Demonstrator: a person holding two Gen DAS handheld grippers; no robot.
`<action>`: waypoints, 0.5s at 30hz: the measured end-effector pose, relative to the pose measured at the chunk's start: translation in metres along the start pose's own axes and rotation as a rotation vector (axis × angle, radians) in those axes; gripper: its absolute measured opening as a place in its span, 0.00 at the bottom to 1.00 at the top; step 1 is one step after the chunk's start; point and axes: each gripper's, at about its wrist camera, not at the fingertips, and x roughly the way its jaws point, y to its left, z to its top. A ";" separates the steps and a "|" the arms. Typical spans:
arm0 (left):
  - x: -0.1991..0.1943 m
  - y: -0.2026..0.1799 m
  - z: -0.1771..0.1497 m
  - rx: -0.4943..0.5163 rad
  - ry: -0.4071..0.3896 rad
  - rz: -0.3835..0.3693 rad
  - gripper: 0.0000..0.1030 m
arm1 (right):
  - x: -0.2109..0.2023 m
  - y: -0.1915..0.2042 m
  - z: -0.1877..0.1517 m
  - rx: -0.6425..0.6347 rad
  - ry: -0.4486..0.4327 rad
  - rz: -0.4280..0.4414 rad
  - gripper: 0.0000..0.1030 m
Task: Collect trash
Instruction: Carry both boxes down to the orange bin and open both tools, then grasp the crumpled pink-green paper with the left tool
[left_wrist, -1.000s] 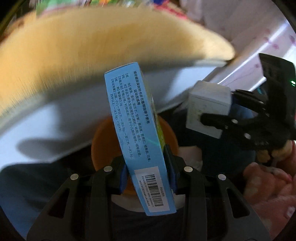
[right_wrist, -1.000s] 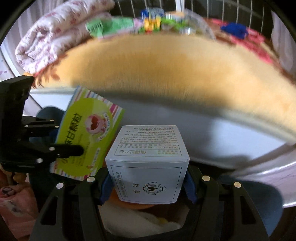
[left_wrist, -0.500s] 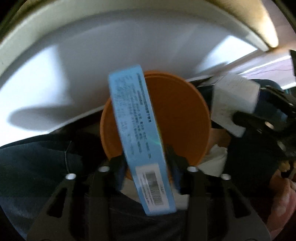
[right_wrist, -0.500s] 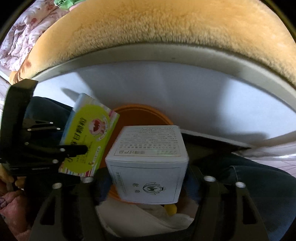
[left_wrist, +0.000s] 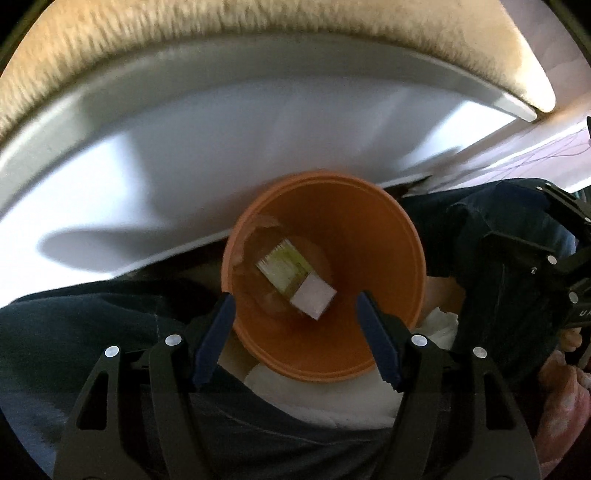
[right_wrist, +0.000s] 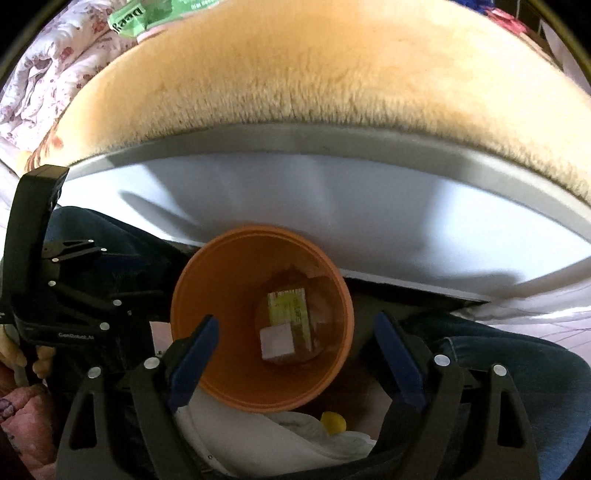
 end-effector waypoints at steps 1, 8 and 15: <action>-0.003 -0.001 0.000 0.004 -0.012 0.008 0.65 | -0.003 0.001 0.001 -0.001 -0.008 -0.002 0.82; -0.041 -0.007 -0.003 0.032 -0.131 0.032 0.65 | -0.026 0.006 0.008 -0.025 -0.084 -0.017 0.82; -0.126 -0.007 0.012 0.086 -0.442 0.059 0.83 | -0.060 0.018 0.020 -0.053 -0.202 -0.010 0.82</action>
